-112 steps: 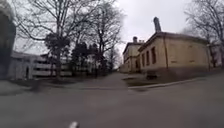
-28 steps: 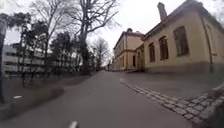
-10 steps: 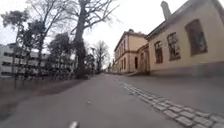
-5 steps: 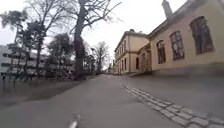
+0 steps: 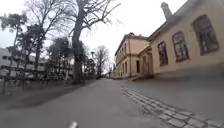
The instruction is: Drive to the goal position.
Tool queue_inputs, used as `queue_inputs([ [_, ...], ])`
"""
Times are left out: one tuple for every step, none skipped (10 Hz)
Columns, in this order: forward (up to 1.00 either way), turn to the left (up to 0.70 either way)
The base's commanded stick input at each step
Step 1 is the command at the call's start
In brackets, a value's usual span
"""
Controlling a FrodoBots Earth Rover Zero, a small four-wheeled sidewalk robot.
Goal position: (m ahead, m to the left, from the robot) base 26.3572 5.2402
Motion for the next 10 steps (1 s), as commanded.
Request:
queue_inputs([
  [1.0, 0.01],
  [1.0, 0.39],
  [1.0, 0.41],
  [1.0, 0.07],
  [1.0, 0.01],
  [1.0, 0.01],
  [1.0, 0.01],
  [1.0, 0.01],
  [1.0, 0.01],
  [1.0, 0.01],
])
